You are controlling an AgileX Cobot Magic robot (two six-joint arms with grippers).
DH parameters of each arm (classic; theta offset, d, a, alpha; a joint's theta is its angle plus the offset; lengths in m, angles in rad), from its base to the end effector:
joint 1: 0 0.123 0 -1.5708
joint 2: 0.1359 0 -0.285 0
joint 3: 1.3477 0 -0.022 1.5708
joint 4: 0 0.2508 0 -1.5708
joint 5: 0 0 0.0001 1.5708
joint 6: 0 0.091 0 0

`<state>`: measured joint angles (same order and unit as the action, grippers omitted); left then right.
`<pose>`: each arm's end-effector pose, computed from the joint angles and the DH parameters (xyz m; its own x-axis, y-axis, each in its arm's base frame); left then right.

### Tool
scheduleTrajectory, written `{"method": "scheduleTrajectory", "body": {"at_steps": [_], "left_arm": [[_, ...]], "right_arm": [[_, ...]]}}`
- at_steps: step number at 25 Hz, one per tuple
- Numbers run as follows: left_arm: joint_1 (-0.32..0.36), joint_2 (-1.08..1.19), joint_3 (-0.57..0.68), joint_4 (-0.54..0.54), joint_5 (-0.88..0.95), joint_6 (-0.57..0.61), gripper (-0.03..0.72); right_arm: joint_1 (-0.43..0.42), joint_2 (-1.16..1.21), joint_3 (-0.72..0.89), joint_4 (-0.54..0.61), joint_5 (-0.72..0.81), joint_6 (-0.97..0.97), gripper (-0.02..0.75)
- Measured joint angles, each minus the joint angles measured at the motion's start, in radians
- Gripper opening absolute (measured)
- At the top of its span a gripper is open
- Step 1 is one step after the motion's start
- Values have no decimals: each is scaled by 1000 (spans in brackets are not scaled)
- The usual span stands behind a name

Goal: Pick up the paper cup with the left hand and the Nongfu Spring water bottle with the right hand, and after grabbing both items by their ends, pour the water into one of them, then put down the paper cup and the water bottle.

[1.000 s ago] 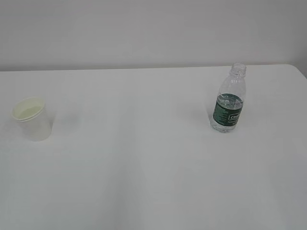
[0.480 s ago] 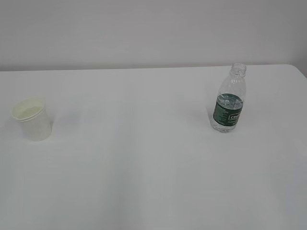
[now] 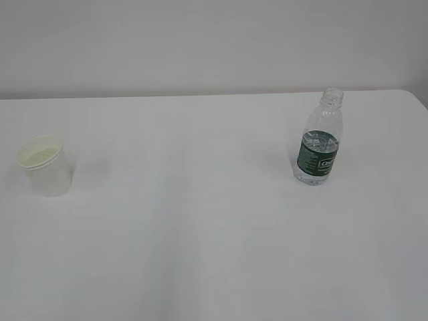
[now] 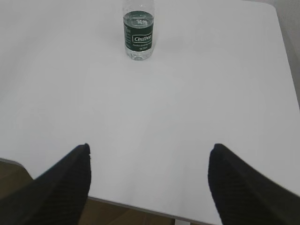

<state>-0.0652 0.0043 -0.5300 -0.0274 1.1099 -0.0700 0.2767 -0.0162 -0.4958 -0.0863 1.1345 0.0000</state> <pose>-0.0099 -0.0016 0.2816 -0.4812 -0.0508 -0.8752 0.0473 0.9954 -0.0838 -0.0079 -0.0096 0.2704 -0.4816 -0.1746 -0.8588 -0.2254 0.9717 -0.0712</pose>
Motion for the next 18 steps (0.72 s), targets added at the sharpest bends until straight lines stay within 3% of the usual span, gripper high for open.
{"method": "scheduleTrajectory", "body": {"at_steps": [6,18], "left_arm": [[87,0,0,-1,0,0,504],[92,0,0,-1,0,0,503]], "right_arm": [[0,0,0,0,0,0,591],[-36,0,0,0,0,0,592]]}}
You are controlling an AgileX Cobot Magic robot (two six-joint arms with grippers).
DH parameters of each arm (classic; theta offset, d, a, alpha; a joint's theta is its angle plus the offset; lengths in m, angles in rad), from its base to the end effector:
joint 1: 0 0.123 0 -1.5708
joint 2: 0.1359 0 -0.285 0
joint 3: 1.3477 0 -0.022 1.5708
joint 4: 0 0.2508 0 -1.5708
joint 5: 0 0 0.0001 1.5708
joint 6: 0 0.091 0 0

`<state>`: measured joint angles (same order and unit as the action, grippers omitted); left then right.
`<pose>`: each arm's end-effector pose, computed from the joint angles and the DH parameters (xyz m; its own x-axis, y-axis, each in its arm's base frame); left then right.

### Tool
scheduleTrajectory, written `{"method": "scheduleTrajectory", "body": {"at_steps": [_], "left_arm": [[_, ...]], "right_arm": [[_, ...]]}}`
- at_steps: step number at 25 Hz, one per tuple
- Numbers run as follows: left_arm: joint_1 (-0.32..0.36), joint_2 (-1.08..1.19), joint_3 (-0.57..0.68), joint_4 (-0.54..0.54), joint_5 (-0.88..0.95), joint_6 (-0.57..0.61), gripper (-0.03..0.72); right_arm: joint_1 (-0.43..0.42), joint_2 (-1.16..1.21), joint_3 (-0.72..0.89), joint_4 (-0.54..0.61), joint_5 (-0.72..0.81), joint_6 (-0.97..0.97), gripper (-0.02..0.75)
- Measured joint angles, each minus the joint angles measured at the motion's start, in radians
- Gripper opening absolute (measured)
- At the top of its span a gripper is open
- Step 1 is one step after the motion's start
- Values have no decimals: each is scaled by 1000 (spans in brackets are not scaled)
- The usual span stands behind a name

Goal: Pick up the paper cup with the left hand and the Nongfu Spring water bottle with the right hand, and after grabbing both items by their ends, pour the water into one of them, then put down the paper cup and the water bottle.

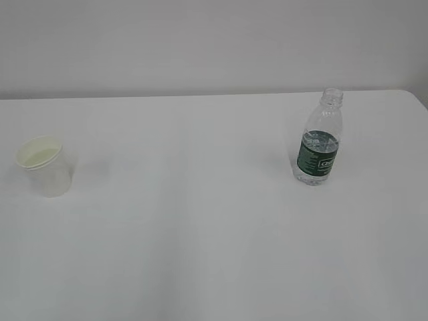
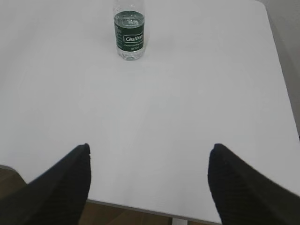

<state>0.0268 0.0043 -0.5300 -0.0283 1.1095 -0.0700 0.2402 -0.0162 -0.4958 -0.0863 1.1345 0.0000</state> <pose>-0.0097 -0.0026 0.2817 -0.4741 -0.0952 -0.8753 -0.0438 0.9955 -0.0846 -0.0082 -0.0093 0.2704 -0.4877 -0.1569 -0.8588 -0.1898 0.9792 -0.0712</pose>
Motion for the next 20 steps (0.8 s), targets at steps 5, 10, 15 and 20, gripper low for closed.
{"method": "scheduleTrajectory", "body": {"at_steps": [5,10,15,20], "left_arm": [[0,0,0,0,0,0,503],[0,0,0,0,0,0,503],[0,0,0,0,0,0,497],[0,0,0,-2,0,0,493]], "right_arm": [[-6,0,0,0,0,0,591],[-6,0,0,0,0,0,591],[-6,0,0,0,0,0,591],[-6,0,0,0,0,0,590]]}}
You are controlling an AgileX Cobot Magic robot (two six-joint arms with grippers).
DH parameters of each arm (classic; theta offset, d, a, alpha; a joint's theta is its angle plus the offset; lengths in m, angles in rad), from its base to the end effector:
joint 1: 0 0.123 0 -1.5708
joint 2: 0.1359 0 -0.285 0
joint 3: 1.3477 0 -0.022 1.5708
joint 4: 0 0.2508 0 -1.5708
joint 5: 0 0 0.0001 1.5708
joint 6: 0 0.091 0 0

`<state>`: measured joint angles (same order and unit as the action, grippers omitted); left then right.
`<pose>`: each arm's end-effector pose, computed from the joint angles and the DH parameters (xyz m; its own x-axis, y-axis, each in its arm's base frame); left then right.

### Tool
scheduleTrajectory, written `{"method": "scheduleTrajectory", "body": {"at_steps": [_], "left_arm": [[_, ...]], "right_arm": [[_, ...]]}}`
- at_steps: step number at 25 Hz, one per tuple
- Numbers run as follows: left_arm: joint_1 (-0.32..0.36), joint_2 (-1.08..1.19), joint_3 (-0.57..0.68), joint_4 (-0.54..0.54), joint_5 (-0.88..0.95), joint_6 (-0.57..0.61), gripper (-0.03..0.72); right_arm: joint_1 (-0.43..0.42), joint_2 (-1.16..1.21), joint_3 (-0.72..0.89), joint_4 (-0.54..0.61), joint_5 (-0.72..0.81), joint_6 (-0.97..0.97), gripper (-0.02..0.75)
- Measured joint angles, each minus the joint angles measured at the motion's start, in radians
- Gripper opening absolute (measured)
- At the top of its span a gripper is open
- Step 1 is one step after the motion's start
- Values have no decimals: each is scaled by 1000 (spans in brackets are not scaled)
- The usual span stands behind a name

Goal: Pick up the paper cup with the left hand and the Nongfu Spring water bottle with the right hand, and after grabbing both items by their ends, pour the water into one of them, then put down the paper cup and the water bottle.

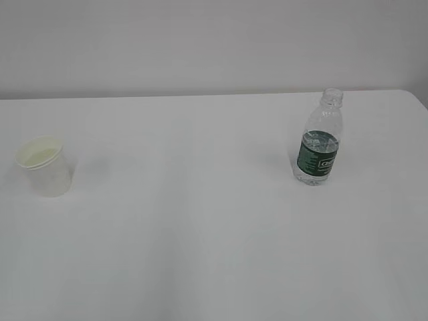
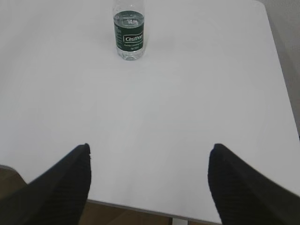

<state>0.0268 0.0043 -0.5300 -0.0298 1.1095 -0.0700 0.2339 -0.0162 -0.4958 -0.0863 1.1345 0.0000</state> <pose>-0.0097 -0.0027 0.2817 -0.4742 -0.0959 -0.8752 -0.0429 0.9954 -0.0858 -0.0083 -0.0093 0.2704 -0.4886 -0.1539 -0.8588 -0.1836 0.9804 -0.0712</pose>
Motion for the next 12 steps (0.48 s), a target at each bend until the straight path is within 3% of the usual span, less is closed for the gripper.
{"method": "scheduleTrajectory", "body": {"at_steps": [12], "left_arm": [[0,0,0,0,0,0,462]], "right_arm": [[0,0,0,0,0,0,590]]}}
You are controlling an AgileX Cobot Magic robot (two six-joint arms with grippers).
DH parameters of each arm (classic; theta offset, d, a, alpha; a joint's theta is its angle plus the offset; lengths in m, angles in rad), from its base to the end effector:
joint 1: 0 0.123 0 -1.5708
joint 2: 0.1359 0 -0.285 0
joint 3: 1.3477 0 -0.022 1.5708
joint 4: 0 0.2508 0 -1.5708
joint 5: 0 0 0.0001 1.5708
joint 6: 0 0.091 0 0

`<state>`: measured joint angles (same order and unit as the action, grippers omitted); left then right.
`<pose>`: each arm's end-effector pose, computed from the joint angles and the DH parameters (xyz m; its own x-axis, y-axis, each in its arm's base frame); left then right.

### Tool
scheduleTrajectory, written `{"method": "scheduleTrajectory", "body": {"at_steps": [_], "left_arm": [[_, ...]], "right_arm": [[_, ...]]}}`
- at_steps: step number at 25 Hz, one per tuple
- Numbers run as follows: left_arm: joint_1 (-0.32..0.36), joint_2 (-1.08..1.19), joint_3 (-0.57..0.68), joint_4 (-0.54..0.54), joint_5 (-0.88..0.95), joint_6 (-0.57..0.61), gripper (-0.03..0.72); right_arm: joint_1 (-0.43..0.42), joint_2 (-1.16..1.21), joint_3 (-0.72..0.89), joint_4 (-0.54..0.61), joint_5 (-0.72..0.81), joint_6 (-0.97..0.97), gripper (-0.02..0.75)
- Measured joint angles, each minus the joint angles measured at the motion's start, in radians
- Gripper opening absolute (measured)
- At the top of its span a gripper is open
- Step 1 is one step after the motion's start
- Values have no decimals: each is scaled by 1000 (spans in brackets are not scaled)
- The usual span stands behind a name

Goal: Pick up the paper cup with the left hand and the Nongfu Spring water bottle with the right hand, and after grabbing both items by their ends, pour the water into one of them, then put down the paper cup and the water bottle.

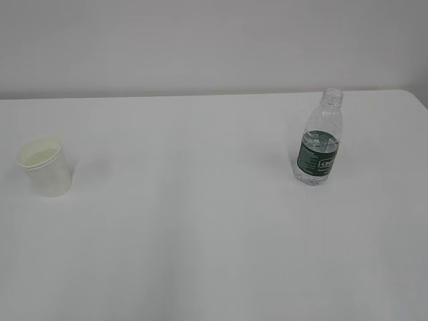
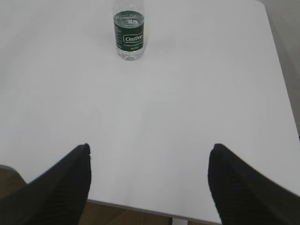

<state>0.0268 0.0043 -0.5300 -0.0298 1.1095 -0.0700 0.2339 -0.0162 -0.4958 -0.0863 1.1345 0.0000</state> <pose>-0.0097 -0.0027 0.2817 -0.4742 -0.0959 -0.8752 -0.0429 0.9954 -0.0858 -0.0083 -0.0093 0.2704 -0.4886 -0.1539 -0.8588 -0.1836 0.9804 -0.0712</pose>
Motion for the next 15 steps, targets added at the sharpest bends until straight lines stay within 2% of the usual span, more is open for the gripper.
{"method": "scheduleTrajectory", "body": {"at_steps": [15], "left_arm": [[0,0,0,0,0,0,461]], "right_arm": [[0,0,0,0,2,0,590]]}}
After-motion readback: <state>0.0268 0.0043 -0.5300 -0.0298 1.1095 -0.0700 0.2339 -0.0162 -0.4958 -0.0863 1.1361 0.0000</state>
